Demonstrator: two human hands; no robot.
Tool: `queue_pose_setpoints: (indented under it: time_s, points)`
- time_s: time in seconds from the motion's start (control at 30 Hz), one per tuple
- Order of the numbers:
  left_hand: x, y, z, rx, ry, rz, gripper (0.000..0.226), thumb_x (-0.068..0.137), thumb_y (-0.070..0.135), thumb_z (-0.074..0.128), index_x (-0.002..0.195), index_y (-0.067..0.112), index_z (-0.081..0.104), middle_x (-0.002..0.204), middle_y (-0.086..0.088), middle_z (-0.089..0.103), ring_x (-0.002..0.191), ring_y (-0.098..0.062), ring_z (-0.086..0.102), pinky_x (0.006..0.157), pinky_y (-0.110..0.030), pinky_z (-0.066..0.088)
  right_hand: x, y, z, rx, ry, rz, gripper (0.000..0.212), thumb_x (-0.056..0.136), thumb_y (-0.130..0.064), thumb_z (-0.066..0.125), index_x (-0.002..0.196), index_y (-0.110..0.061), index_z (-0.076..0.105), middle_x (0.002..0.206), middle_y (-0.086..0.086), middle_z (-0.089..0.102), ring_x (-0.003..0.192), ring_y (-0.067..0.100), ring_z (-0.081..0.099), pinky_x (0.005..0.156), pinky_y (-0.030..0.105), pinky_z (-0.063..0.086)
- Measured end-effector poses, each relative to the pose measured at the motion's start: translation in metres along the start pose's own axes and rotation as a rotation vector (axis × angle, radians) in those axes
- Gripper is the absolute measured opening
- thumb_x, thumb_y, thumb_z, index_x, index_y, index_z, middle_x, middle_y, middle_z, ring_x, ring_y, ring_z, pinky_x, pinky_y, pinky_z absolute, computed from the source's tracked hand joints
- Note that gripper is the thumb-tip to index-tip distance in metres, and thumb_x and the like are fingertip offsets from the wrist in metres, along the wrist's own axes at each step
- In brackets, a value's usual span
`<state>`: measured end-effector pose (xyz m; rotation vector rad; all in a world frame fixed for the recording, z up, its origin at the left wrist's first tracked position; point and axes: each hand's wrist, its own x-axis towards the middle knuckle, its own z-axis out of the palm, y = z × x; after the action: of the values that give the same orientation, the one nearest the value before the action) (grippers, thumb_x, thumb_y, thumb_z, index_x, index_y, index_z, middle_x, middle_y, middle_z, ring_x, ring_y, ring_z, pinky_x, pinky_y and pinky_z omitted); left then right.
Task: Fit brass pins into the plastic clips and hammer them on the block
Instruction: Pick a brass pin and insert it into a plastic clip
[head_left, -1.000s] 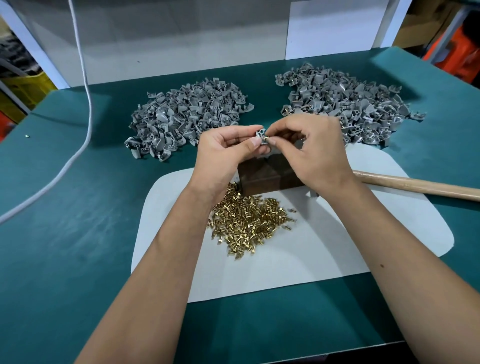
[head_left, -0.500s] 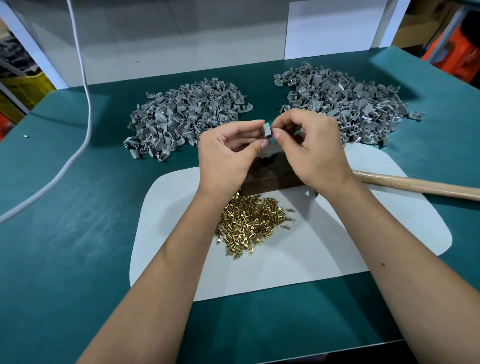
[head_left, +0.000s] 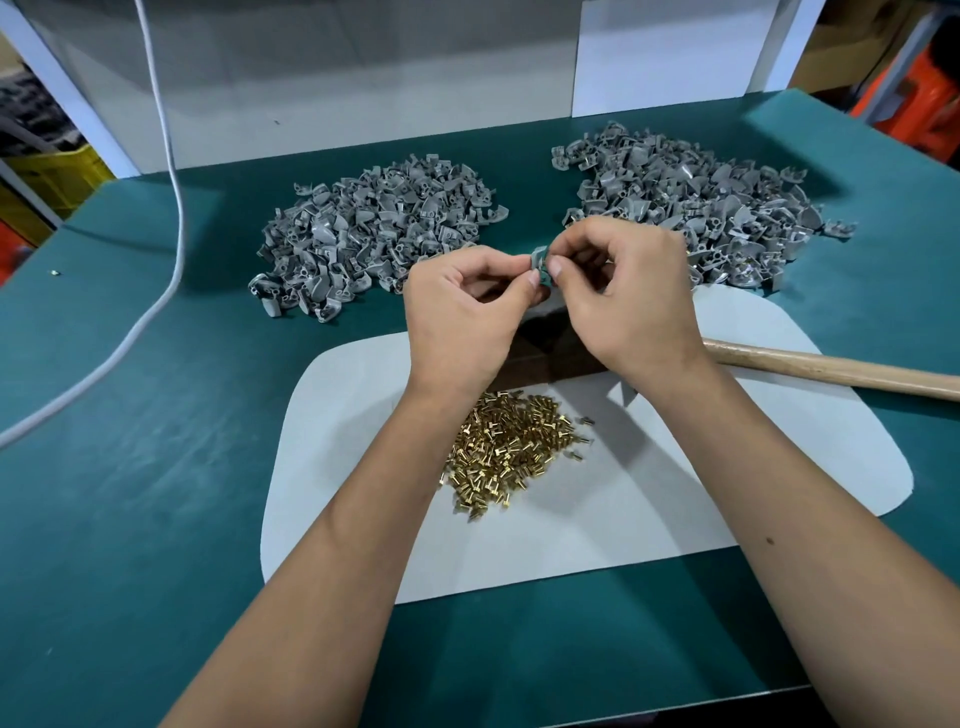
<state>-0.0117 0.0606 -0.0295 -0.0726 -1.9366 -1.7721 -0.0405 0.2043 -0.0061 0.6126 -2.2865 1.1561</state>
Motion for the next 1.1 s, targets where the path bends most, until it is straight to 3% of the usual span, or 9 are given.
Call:
queue_pose_setpoints:
  time_s: [0.2, 0.4, 0.63, 0.73, 0.83, 0.97, 1.03, 1.1]
  points:
    - [-0.001, -0.001, 0.002, 0.069, 0.007, -0.001, 0.009, 0.082, -0.001, 0.081, 0.09, -0.002, 0.078, 0.086, -0.011, 0.078, 0.082, -0.025, 0.077, 0.081, -0.048, 0.063, -0.001, -0.001, 0.001, -0.016, -0.009, 0.025, 0.007, 0.086, -0.007, 0.07, 0.087, -0.01, 0.076, 0.076, -0.005, 0.069, 0.069, 0.006, 0.062, 0.068, 0.011, 0.047]
    - [-0.002, -0.001, 0.001, 0.182, -0.019, 0.028, 0.007, 0.082, -0.001, 0.08, 0.089, 0.002, 0.079, 0.085, -0.006, 0.078, 0.08, -0.017, 0.077, 0.081, -0.042, 0.064, 0.001, 0.003, 0.001, -0.047, -0.069, 0.056, 0.008, 0.086, -0.007, 0.071, 0.086, -0.012, 0.077, 0.075, -0.006, 0.068, 0.067, 0.006, 0.063, 0.068, 0.016, 0.051]
    - [-0.003, 0.001, 0.002, 0.315, 0.011, 0.08, 0.019, 0.076, 0.006, 0.088, 0.087, 0.009, 0.073, 0.08, 0.001, 0.075, 0.074, -0.008, 0.073, 0.075, -0.033, 0.063, 0.007, -0.001, -0.013, -0.028, -0.201, 0.039, 0.011, 0.092, -0.019, 0.07, 0.091, -0.016, 0.081, 0.078, -0.01, 0.071, 0.074, 0.004, 0.065, 0.072, 0.01, 0.047]
    - [-0.003, 0.005, -0.002, 0.352, 0.034, 0.085, 0.033, 0.073, 0.009, 0.091, 0.099, 0.014, 0.071, 0.082, 0.006, 0.072, 0.077, -0.005, 0.072, 0.077, -0.029, 0.063, 0.015, 0.007, -0.031, -0.071, -0.239, 0.076, 0.014, 0.094, -0.022, 0.069, 0.092, -0.014, 0.08, 0.079, -0.004, 0.073, 0.075, 0.009, 0.067, 0.074, 0.019, 0.05]
    - [-0.001, 0.007, -0.004, 0.356, 0.059, 0.12, 0.039, 0.076, 0.013, 0.09, 0.107, 0.017, 0.066, 0.085, 0.009, 0.071, 0.08, -0.003, 0.072, 0.078, -0.023, 0.061, 0.029, 0.024, -0.059, -0.356, -0.429, 0.198, 0.013, 0.091, -0.013, 0.067, 0.084, -0.013, 0.077, 0.076, 0.003, 0.072, 0.073, 0.019, 0.066, 0.066, 0.02, 0.047]
    - [0.002, 0.005, -0.005, 0.411, -0.045, 0.151, 0.023, 0.087, 0.01, 0.08, 0.109, 0.011, 0.075, 0.097, 0.004, 0.074, 0.091, -0.009, 0.072, 0.089, -0.034, 0.06, 0.031, 0.035, -0.082, -0.606, -0.863, 0.342, 0.01, 0.081, -0.019, 0.076, 0.086, -0.01, 0.076, 0.083, 0.012, 0.075, 0.08, 0.032, 0.07, 0.073, 0.04, 0.06]
    - [0.003, 0.003, -0.006, 0.458, -0.139, 0.153, 0.014, 0.088, 0.011, 0.078, 0.103, 0.013, 0.079, 0.098, 0.008, 0.074, 0.099, -0.01, 0.069, 0.096, -0.036, 0.056, 0.024, 0.036, -0.08, -0.61, -0.915, 0.329, 0.014, 0.077, -0.025, 0.083, 0.084, -0.017, 0.074, 0.081, 0.006, 0.074, 0.076, 0.025, 0.068, 0.067, 0.032, 0.055]
    - [0.004, 0.001, -0.007, 0.509, -0.191, 0.172, 0.008, 0.088, 0.014, 0.078, 0.094, 0.016, 0.082, 0.101, 0.009, 0.074, 0.109, -0.013, 0.062, 0.104, -0.037, 0.047, 0.017, 0.038, -0.077, -0.598, -0.863, 0.3, 0.011, 0.079, -0.024, 0.082, 0.079, -0.018, 0.072, 0.08, 0.005, 0.073, 0.074, 0.024, 0.066, 0.063, 0.029, 0.05]
